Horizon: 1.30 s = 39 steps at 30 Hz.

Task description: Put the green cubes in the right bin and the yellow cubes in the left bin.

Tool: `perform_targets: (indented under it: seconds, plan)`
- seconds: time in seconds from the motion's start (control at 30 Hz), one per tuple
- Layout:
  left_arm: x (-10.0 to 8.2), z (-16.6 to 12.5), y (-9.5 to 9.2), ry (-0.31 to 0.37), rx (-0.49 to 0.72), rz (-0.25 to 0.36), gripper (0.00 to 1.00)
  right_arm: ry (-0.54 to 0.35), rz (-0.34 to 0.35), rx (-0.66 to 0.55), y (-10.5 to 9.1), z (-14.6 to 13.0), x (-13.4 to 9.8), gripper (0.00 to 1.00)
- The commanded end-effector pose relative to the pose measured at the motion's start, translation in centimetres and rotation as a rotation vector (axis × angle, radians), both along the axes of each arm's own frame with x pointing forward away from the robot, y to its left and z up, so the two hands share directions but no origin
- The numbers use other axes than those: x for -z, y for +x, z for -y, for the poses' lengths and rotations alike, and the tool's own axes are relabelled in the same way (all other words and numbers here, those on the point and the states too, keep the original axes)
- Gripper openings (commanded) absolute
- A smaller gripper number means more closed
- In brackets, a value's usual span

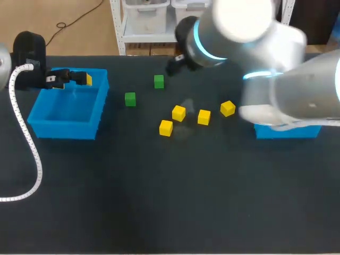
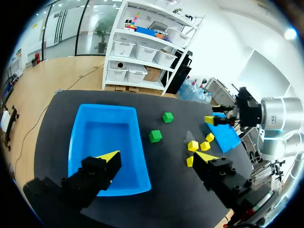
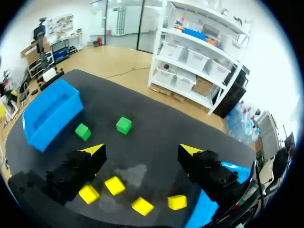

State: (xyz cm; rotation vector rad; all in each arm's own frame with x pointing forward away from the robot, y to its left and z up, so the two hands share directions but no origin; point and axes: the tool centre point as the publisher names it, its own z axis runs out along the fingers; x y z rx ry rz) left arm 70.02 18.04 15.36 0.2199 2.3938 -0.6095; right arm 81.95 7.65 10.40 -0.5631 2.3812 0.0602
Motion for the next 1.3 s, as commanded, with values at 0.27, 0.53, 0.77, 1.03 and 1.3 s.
perform_targets:
  seconds: [0.27, 0.53, 0.77, 1.03, 1.3]
  plan:
    - [0.3, -0.3, 0.0, -0.013, 0.009, 0.009, 1.00, -0.036, -0.139, 0.168, 6.7, -5.4, 6.0, 1.00]
    - [0.3, -0.3, 0.0, -0.013, 0.009, 0.009, 1.00, -0.056, -0.172, 0.170, 7.7, -6.7, 9.4, 1.00]
    - [0.3, -0.3, 0.0, -0.013, 0.009, 0.009, 1.00, -0.069, -0.201, 0.197, 8.7, -6.4, 11.9, 1.00]
    - [0.3, -0.3, 0.0, -0.013, 0.009, 0.009, 1.00, -0.050, -0.200, 0.228, 10.5, -6.7, 11.8, 1.00]
    - [0.3, -0.3, 0.0, -0.013, 0.009, 0.009, 1.00, -0.059, -0.200, 0.241, 10.6, -7.3, 11.9, 0.00]
